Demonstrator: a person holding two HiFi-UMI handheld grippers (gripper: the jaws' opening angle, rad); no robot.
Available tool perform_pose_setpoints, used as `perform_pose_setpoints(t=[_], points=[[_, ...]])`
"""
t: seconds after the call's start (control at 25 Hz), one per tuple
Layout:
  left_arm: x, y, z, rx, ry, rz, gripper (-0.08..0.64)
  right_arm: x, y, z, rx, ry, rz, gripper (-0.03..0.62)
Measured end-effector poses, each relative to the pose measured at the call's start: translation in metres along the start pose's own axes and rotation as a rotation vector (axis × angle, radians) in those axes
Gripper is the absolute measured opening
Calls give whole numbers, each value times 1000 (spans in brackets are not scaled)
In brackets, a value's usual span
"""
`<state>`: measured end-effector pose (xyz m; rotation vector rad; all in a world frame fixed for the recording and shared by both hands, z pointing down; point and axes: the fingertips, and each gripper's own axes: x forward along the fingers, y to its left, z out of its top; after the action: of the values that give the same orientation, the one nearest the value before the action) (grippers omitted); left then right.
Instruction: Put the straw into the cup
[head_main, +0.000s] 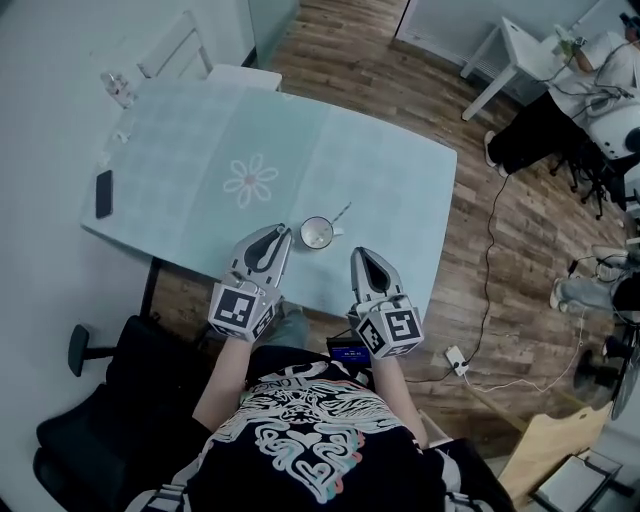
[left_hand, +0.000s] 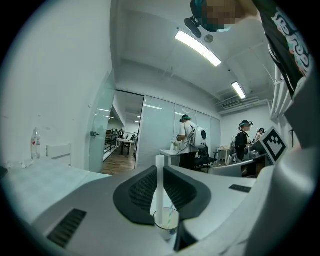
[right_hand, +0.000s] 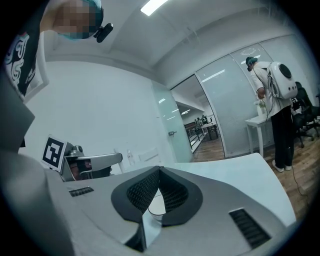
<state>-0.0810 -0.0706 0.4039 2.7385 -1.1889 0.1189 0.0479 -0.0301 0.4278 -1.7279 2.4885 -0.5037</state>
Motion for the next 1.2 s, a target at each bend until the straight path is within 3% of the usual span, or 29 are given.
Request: perform_pose_setpoints(t=[0.4,1.2], points=[[35,30,-2,-17,13,-66,54,45,-9,-3,-8,37,-46,15],[71,57,2,-30,8,-147,54,82,-18,18,-37,-16,-92,15]])
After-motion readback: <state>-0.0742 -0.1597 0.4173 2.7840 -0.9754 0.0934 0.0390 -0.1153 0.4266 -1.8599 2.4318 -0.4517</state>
